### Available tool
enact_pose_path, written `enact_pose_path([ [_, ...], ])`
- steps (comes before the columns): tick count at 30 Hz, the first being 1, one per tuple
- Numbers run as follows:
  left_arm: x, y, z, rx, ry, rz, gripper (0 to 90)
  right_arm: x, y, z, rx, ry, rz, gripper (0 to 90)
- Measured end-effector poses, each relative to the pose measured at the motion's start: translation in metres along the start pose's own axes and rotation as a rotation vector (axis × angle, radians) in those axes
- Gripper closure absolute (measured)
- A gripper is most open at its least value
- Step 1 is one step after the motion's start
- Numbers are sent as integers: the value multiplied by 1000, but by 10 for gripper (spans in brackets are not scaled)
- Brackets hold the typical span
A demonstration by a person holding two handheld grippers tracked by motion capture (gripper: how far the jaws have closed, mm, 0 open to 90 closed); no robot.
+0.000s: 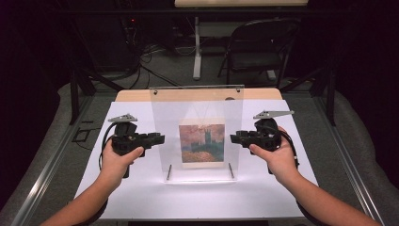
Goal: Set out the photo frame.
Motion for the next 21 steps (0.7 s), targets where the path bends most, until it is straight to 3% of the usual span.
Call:
enact_pose_path([
  [10, -8, 12, -6, -10, -2, 26, 671, -12, -7, -8, 18, 2, -14, 635],
  [21, -15, 19, -10, -29, 34, 24, 663, -22, -10, -14, 35, 9, -18, 628],
])
Point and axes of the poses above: each handheld gripper's, and its own axes: z roughly forward along the jaws, x roughly out of its top, y roughly to its right, the point moved 7 cm from there along z, roughly forward along the jaws, and after that the axes turned 13 degrees about z, right-handed, at the moved point
